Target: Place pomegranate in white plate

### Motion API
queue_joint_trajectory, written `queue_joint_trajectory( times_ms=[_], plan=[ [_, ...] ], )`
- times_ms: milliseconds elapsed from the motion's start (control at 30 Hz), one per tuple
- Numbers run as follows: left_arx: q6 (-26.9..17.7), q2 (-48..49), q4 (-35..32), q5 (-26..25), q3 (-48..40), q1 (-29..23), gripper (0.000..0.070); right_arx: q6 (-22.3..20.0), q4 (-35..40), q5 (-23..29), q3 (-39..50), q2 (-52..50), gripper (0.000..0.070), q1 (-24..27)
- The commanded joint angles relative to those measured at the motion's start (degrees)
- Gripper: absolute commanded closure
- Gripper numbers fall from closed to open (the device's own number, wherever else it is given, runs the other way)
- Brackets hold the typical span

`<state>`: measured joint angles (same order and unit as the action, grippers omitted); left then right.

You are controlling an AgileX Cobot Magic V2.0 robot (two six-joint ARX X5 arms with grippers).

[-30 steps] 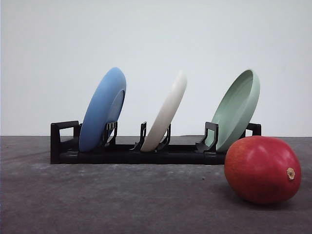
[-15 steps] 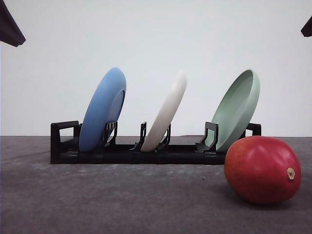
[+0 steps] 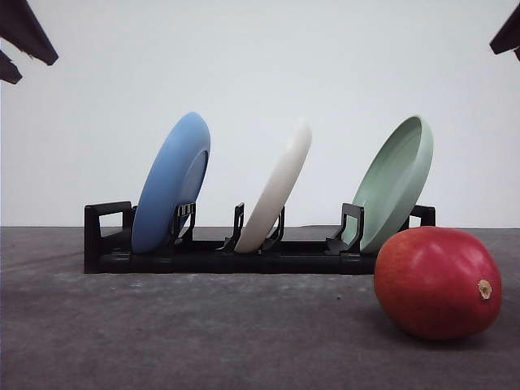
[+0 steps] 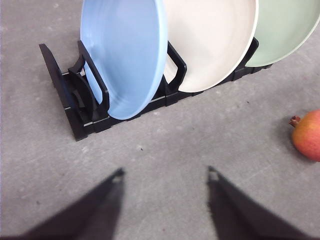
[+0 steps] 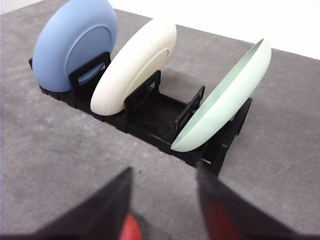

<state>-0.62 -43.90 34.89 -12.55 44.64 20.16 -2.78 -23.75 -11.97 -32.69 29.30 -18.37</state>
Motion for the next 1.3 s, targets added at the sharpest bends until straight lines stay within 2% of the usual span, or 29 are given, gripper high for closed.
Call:
queue_joint_trajectory(
  times_ms=[0,133,267,467,633,867,1033,1267],
  plan=[
    [-0.42,-0.22,-0.63,-1.17,1.03,0.28,0.0334,0.81,0.52,-0.06,-1.07,0.15,0.0319,-0.28],
    [-0.48,-0.28,-2.26,-2.63,1.03,0.61,0.0334,0.89,0.55,-0.04,-1.07,0.15,0.0318,-0.28],
    [-1.92,-0.65,-6.77,-2.80,1.03,2.73,0.0334,0.87,0.57,-0.04,-1.07,0.15,0.0318,-0.28],
    [-6.10,-4.41,-13.51,-2.71,1.03,8.62,0.0334,0.87,0.59,-0.02,-1.07,0.15,0.0318,-0.28],
    [-6.67,-11.06,-20.12,-1.62,1.05,13.52,0.0333,0.87,0.59,-0.04,-1.07,0.15,0.0318,-0.28],
    [-6.88,-21.56,-33.42,5.01,1.07,19.99,0.0331,0.87,0.55,-0.02,-1.07,0.15,0.0318,-0.28],
    [-6.88,-29.25,-43.22,12.32,1.30,23.57,0.0331,0.87,0.52,0.00,-1.07,0.15,0.0318,-0.28],
    [-6.89,-39.43,-46.59,18.02,5.91,25.33,0.0334,0.87,0.52,0.04,-1.07,0.17,0.0318,-0.26]
  ],
)
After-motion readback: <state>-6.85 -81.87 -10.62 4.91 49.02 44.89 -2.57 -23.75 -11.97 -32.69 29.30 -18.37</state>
